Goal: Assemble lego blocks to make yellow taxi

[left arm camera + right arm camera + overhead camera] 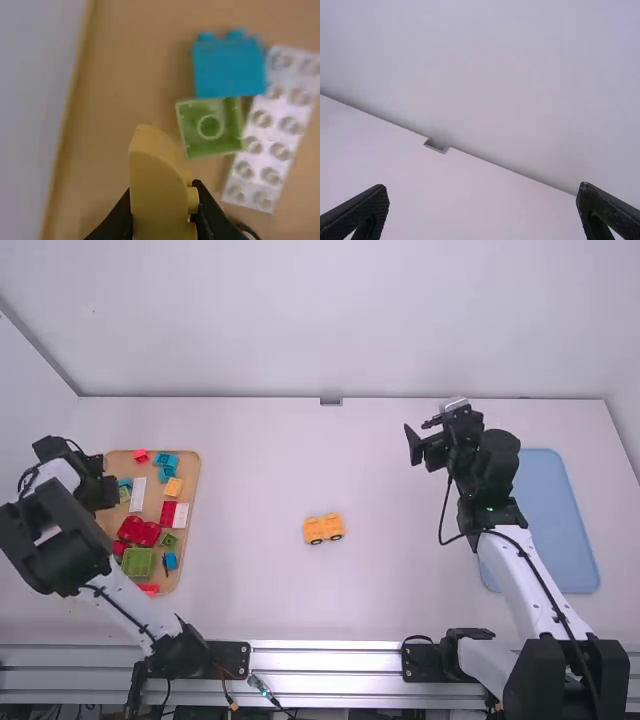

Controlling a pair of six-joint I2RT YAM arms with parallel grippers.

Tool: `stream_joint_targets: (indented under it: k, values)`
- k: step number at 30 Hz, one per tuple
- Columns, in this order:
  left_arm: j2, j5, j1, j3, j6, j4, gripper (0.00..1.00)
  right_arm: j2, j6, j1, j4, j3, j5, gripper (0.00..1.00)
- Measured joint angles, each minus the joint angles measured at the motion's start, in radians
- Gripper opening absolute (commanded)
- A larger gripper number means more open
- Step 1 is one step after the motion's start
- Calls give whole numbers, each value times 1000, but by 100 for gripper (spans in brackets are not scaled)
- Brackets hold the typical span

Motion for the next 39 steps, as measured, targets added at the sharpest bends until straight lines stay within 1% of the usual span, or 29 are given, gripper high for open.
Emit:
stream_joint_targets:
  k: [2, 4, 5, 7, 8, 10, 11, 13, 14, 15, 17, 18, 21, 23, 24, 25, 27, 31, 35, 39]
  values:
    - [-53, -2, -22, -16, -2, 28, 2, 0, 19, 0, 8, 0, -14, 99]
    - [-162, -1, -76, -72, -8, 111, 2, 0, 70, 0, 31, 0, -31, 99]
    - [-183, -2, -89, -86, -8, 128, 2, 1, 82, 0, 37, 0, -34, 99]
    - [-297, 12, -166, -167, 7, 209, 2, 23, 134, 0, 80, 6, -46, 99]
    - [-321, 19, -185, -188, 12, 230, 2, 34, 148, 0, 90, 10, -49, 99]
    - [-413, 65, -277, -271, 50, 295, 2, 93, 206, 0, 107, 37, -73, 99]
    - [-432, 77, -302, -290, 58, 313, 2, 110, 221, 0, 108, 46, -83, 99]
    - [-485, 135, -403, -352, 94, 370, 2, 181, 266, 0, 109, 81, -145, 99]
    - [-492, 148, -422, -362, 102, 382, 2, 208, 276, 2, 108, 96, -171, 99]
    - [-507, 180, -480, -386, 117, 410, 2, 245, 290, 6, 108, 119, -206, 99]
    - [-512, 237, -571, -420, 135, 473, 2, 333, 315, 27, 107, 179, -307, 99]
    - [-512, 259, -599, -431, 140, 496, 2, 356, 323, 35, 107, 194, -334, 99]
    - [-507, 386, -730, -479, 154, 627, 2, 481, 389, 94, 107, 282, -478, 99]
    - [-499, 422, -764, -489, 154, 681, 2, 512, 415, 113, 107, 301, -514, 99]
    - [-489, 451, -793, -498, 148, 735, 2, 538, 443, 127, 107, 315, -548, 100]
    - [-481, 467, -811, -504, 140, 767, 2, 551, 459, 134, 108, 320, -569, 100]
    - [-462, 494, -851, -520, 119, 843, 2, 568, 482, 138, 118, 322, -615, 97]
    - [-415, 517, -903, -533, 53, 964, 2, 573, 501, 132, 159, 323, -697, 87]
    - [-364, 525, -945, -535, -30, 1088, 2, 573, 508, 145, 177, 323, -725, 82]
    - [-332, 518, -977, -535, -137, 1188, 2, 573, 509, 188, 182, 324, -695, 80]
